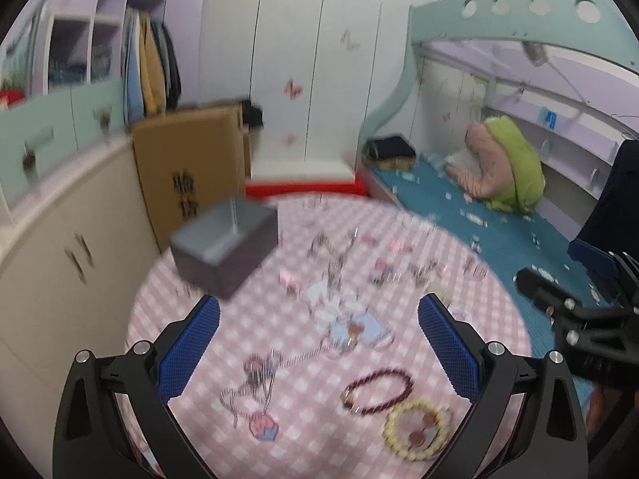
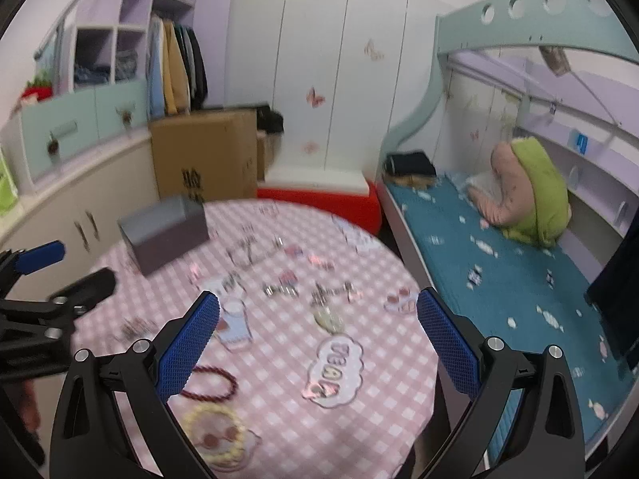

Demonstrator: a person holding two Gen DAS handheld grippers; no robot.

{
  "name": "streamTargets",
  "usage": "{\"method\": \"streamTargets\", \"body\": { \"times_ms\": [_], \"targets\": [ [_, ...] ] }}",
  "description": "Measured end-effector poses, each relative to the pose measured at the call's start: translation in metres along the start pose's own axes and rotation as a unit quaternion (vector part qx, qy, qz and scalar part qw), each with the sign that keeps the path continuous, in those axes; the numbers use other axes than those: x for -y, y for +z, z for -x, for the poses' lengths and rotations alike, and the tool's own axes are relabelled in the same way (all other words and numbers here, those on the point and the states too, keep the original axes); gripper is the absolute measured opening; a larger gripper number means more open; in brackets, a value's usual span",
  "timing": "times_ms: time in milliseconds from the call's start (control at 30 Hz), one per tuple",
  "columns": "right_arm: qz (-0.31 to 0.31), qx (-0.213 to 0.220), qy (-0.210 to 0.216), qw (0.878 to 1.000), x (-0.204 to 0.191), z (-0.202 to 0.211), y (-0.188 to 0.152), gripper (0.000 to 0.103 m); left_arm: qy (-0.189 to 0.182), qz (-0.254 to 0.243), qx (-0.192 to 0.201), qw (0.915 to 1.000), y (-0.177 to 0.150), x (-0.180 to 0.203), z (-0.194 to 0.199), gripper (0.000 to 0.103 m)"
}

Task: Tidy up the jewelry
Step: 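Grasp the silver chain necklace with the left gripper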

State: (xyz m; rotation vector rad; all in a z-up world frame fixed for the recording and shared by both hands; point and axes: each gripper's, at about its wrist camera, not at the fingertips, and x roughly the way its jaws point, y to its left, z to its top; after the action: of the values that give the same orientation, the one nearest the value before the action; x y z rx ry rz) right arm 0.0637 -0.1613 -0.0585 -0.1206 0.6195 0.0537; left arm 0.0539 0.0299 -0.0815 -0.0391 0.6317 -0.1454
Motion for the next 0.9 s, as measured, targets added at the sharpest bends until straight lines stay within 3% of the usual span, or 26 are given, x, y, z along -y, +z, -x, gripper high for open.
{"method": "streamTargets", "body": {
  "times_ms": [200, 400, 567, 733, 800, 867, 900],
  "targets": [
    [-0.005, -0.068, 0.025, 0.997, 0.009, -0.045, -0.029, 0.096, 0.025, -0.012, -0.066, 0.9975, -0.036, -0.014, -0.037, 0.097],
    [-0.001, -0.082, 0.043, 0.996, 0.011, -0.060, -0.045, 0.096, 0.032, 0.028, -0.117, 0.9922, -0.063, -0.047, -0.054, 0.097],
    [0.002, -0.096, 0.046, 0.994, 0.012, -0.072, -0.049, 0.096, 0.050, 0.036, -0.123, 0.9905, -0.066, -0.056, -0.063, 0.097],
    [0.006, -0.103, 0.050, 0.993, 0.008, -0.079, -0.050, 0.096, 0.074, 0.044, -0.093, 0.9919, -0.054, -0.069, -0.066, 0.095],
    [0.006, -0.106, 0.047, 0.993, 0.009, -0.082, -0.050, 0.096, 0.074, 0.042, -0.103, 0.9910, -0.054, -0.071, -0.075, 0.095],
    [0.002, -0.109, 0.042, 0.993, 0.011, -0.086, -0.051, 0.096, 0.072, 0.037, -0.119, 0.9896, -0.056, -0.070, -0.085, 0.088],
    [0.001, -0.111, 0.039, 0.993, 0.013, -0.086, -0.051, 0.096, 0.072, 0.037, -0.123, 0.9891, -0.057, -0.070, -0.088, 0.078]
  ]
}}
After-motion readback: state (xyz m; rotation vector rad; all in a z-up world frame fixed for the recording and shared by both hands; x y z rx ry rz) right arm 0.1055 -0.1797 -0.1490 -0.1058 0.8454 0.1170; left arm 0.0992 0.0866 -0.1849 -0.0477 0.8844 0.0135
